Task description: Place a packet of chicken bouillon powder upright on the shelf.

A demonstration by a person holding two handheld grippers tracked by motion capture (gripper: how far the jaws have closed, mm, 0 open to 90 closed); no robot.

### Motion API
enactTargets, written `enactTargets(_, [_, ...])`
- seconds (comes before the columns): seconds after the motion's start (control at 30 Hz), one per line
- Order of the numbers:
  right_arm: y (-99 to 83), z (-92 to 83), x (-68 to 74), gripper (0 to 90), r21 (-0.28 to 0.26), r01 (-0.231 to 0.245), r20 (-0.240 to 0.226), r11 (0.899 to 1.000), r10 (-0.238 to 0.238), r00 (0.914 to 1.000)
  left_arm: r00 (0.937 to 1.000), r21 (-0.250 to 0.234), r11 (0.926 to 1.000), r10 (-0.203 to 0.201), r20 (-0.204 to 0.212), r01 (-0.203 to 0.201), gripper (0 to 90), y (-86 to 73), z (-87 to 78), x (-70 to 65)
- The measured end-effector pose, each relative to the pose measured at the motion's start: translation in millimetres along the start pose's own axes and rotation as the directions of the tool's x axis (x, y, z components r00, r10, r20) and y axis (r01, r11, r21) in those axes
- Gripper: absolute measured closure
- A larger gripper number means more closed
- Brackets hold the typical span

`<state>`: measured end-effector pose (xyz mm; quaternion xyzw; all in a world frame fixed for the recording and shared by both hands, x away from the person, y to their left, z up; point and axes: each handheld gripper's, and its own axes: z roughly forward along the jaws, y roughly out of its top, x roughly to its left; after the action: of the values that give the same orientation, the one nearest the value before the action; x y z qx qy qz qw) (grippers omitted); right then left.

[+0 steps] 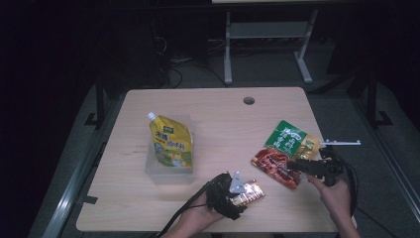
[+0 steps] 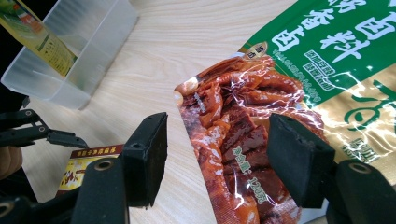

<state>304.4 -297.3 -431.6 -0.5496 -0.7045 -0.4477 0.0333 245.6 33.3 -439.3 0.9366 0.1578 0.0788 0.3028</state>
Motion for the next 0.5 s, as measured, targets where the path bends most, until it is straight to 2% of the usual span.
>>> enactTargets(0.2, [-1.4,2.2,2.0,36.8,0.004,0.002,-0.003,1.000,-0.002,1.0000,0.9998,0.018,0.9997,-0.019,0.001,0.019,27.6,-4.2,4.3,1.9])
enactTargets(0.37, [-1.7,4.4,6.2,36.3,0.007,0.017,-0.011,1.000,-0.016,0.9998,0.9999,0.050,0.9987,0.006,-0.009,-0.005,29.5,-4.6,7.8,0.0])
enactTargets(0.5, [-1.3,5.9,12.9,35.6,0.010,0.031,-0.018,0.999,-0.031,0.9994,0.9999,0.050,0.9987,-0.012,-0.006,0.012,30.1,-4.4,8.3,0.1])
